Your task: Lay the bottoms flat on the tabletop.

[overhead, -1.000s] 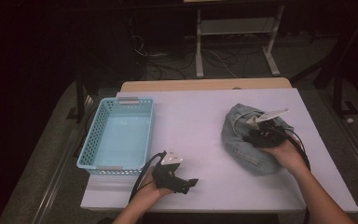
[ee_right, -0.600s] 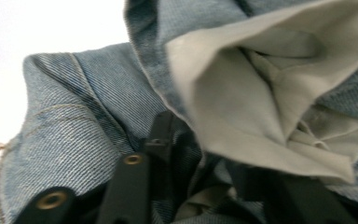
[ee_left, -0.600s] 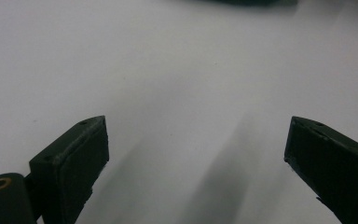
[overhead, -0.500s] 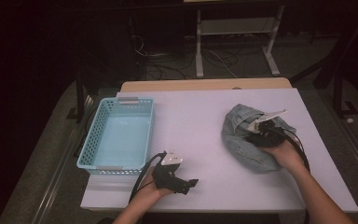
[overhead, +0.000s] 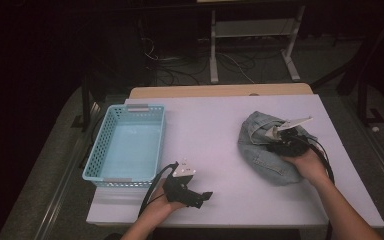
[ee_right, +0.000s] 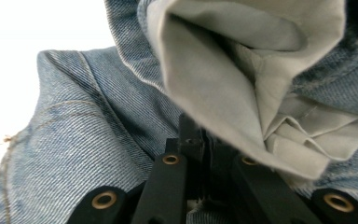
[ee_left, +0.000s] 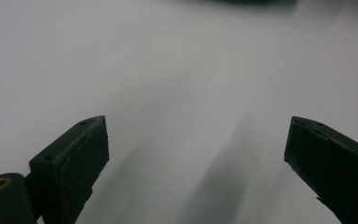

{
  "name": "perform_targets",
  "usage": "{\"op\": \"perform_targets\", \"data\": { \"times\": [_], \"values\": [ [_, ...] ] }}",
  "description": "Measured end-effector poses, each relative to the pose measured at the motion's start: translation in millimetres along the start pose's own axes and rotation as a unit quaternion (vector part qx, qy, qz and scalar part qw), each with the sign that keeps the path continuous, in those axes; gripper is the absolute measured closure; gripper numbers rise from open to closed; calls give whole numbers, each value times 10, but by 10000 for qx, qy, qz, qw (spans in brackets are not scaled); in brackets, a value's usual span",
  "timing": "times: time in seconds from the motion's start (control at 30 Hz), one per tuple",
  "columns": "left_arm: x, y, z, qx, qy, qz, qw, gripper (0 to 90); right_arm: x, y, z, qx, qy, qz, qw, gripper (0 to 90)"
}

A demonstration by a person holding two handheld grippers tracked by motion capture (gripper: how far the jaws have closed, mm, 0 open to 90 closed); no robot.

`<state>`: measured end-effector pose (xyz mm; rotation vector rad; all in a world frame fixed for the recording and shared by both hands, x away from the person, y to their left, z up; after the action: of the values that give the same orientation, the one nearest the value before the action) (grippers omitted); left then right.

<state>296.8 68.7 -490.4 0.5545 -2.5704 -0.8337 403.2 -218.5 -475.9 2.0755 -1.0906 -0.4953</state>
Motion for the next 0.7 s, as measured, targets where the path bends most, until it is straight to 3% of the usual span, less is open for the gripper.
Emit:
{"op": "perform_targets", "data": {
  "times": [0.33, 0.7],
  "values": [
    [3, -5, -4, -15, -21, 14, 10000, 61, 13, 126, -53, 297, -154, -135, 9993, 859],
    [0, -17, -6, -18, -19, 21, 10000, 61, 66, 347, -149, 763, -407, -247, 9959, 859]
  ]
}}
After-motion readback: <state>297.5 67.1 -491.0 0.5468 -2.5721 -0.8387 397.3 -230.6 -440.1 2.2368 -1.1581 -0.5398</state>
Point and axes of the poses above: each handheld gripper's, and its own axes: y roughly backward along the jaws, z roughly out of its underside, x roughly to its right, the point moved 7 cm from there along -y, roughly forward along the jaws, and after that the axes turned 7 degrees about z, right-handed, at the moved point
